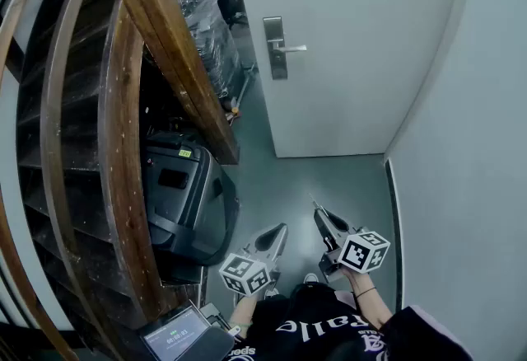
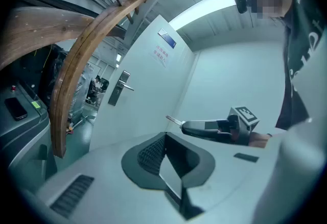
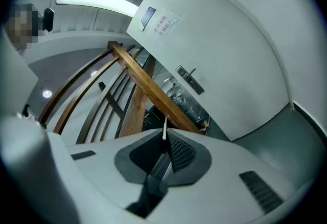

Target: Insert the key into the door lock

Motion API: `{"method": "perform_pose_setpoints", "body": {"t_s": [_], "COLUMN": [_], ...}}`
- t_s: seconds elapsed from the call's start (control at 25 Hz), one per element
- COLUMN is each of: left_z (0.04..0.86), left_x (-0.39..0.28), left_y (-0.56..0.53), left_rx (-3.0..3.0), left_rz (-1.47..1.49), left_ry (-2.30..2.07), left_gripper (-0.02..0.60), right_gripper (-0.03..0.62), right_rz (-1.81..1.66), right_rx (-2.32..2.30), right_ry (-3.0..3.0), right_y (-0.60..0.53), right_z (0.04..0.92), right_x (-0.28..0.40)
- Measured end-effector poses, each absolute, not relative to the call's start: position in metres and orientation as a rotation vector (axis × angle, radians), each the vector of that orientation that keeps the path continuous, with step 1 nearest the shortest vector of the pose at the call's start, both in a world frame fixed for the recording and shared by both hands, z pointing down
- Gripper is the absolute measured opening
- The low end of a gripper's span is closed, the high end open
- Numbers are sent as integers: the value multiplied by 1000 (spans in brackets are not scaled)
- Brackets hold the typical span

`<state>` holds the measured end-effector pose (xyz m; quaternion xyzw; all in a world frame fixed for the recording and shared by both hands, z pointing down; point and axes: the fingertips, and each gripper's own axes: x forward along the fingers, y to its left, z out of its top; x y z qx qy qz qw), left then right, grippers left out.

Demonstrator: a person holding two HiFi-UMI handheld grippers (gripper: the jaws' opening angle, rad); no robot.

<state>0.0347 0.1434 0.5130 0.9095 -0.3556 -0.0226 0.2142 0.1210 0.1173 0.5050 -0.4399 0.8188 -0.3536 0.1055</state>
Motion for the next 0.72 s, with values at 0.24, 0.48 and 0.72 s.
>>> {"method": "perform_pose_setpoints", "body": {"t_s": [0.24, 0.48, 0.72], "left_z": [516, 519, 531], "left_x": [57, 52, 30], "left_y": [123, 88, 23], "left_rx": [2519, 2493, 2499], "left_rz": [-60, -45, -31], "left_ry": [-996, -1026, -1009], "left_gripper": [5, 5, 5], "right_gripper": [35, 35, 34], "right_rz": [-1053, -1087, -1099], "right_rx": [-1274, -1259, -1297], "right_ry": [2426, 2420, 2374], "right_y": [93, 57, 2], "right_z": [512, 517, 528], "right_x": [141, 141, 131]}}
